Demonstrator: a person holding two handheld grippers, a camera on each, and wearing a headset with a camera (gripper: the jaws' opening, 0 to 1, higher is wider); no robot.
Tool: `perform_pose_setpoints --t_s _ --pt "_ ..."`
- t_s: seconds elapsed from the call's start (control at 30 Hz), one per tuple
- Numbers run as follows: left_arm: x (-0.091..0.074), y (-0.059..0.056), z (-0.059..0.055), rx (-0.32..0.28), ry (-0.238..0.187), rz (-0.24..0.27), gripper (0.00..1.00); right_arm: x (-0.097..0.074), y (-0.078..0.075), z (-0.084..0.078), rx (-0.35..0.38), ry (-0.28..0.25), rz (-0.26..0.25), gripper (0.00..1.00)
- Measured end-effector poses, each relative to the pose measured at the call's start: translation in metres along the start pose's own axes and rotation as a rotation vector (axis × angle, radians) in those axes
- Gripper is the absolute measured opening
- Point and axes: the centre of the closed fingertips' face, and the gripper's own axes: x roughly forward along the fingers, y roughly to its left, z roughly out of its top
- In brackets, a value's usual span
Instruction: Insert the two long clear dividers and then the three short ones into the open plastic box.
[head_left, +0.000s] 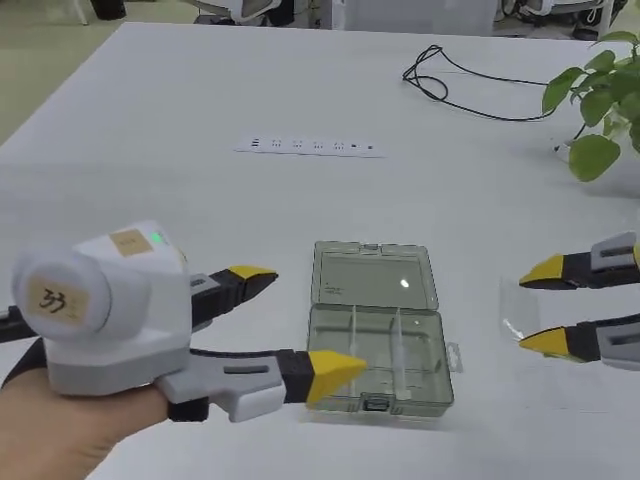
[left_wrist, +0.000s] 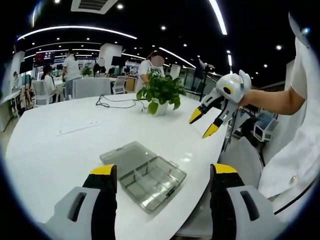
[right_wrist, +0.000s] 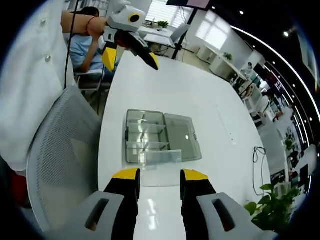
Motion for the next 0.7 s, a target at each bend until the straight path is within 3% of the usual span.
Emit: perform_pose_setpoints --t_s 0.4,0.7 --pt "0.003 -0.007 0.013 -0.024 -0.022 -0.026 0.74 -0.037 -0.003 0.035 -0.054 -0.011 -0.036 0.32" --pt "0.006 -0.021 0.026 -0.086 -0.042 -0.07 0.7 -0.053 0.0 0.07 -0.097 -0.047 -0.036 0.32"
